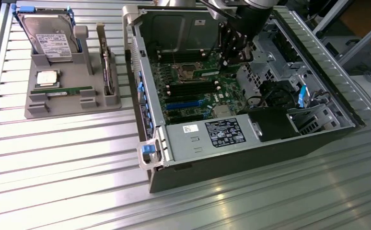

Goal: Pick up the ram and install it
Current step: 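Insert the ram into the slot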

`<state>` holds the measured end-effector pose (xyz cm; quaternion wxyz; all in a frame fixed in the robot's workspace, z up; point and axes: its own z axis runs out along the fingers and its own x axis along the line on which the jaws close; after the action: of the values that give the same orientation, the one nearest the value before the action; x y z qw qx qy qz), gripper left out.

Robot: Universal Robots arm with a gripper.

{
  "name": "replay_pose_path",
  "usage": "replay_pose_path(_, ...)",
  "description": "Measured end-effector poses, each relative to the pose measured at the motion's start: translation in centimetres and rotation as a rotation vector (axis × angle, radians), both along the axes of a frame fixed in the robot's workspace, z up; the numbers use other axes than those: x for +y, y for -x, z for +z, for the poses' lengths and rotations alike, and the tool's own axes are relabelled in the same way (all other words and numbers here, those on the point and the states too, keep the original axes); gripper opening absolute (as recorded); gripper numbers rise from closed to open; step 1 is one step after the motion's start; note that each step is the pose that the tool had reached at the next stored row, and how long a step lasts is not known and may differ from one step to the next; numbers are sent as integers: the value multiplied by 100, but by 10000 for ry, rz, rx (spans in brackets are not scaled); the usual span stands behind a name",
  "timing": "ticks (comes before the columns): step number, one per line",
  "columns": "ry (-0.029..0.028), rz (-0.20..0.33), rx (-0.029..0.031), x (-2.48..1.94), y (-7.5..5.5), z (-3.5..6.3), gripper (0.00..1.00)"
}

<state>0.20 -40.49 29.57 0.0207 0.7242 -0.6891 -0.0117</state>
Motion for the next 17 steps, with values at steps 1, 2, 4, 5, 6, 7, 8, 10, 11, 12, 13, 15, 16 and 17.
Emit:
replay_pose_path(1,0,0,0,0,0,-3,12)
replay_pose_path(2,1,0,0,0,0,-9,12)
replay_pose_path(4,1,0,0,0,0,-16,12)
replay_pose_path(5,0,0,0,0,0,-25,12)
replay_pose_path(6,0,0,-1,0,0,-33,12)
replay_pose_path(7,1,0,0,0,0,-39,12)
replay_pose_path(8,1,0,0,0,0,-44,12)
replay_pose_path(10,1,0,0,0,0,-58,12)
replay_pose_path(11,0,0,0,0,0,-67,12)
replay_pose_path(12,1,0,0,0,0,-71,12)
replay_pose_path(13,1,0,0,0,0,-75,12)
replay_pose_path(15,1,0,0,0,0,-86,12)
replay_pose_path(16,1,0,0,0,0,-89,12)
replay_pose_path(17,1,0,0,0,0,-92,12)
